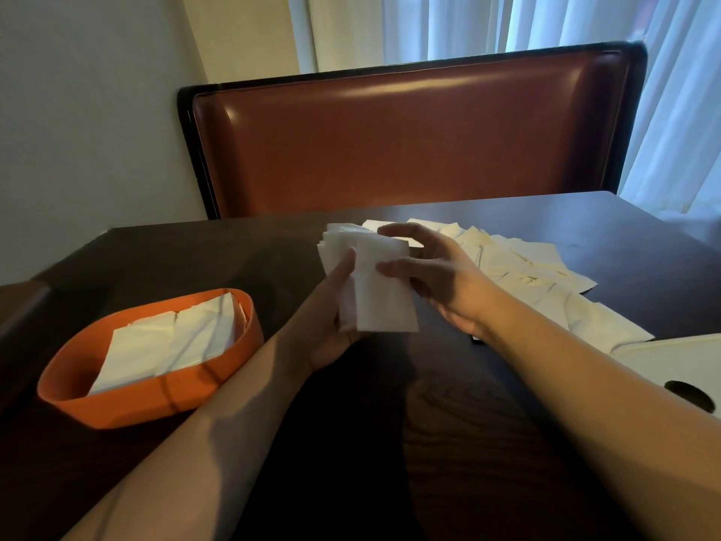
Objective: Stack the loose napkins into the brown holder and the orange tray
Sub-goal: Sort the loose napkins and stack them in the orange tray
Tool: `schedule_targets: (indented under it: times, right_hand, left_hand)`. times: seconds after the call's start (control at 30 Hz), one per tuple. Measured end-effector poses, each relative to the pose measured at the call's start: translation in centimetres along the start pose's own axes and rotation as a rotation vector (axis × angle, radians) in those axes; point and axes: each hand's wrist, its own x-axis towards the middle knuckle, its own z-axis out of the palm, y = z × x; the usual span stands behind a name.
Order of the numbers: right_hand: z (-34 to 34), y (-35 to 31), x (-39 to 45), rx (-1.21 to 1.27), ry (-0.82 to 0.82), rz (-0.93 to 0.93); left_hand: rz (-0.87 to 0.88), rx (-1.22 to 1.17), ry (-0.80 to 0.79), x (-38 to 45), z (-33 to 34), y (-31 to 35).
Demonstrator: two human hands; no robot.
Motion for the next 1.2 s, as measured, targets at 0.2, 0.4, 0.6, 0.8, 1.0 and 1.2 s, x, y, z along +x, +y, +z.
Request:
schedule_targets:
  times: [0.2,0.4,0.6,0.8,1.0,1.2]
  right_hand:
    - [0.7,1.3,0.3,-0.308,0.17,-0.175]
    - [1.3,2.6,1.0,-0.748,0.319,-0.412]
    - [0.0,4.2,2.3,-0.791,0.415,-0.33]
    - [-2.4,5.4,4.3,-1.039,0.399,0.021]
    - [-5.0,4.9,8.6,-1.636,0.281,-0.077]
    - [-6.1,5.7,13.3,-1.762,0.16,0.176]
  left_hand:
    - [-0.029,0.086,-0.131,0.1,-0.3,-0.4]
    - [-0.04,0.093,-0.127,-0.3,0.0,-0.3]
    - [0.005,0.001,0.008,0.2,-0.4,-0.4]
    - [0.101,-0.031,0.259,1.4,-0.4,-0.1]
    - [0.146,-0.073,0.27,2.1,-0.7,-0.6]
    - [0.156,-0.096,0.265,3.2,-1.3,-0.6]
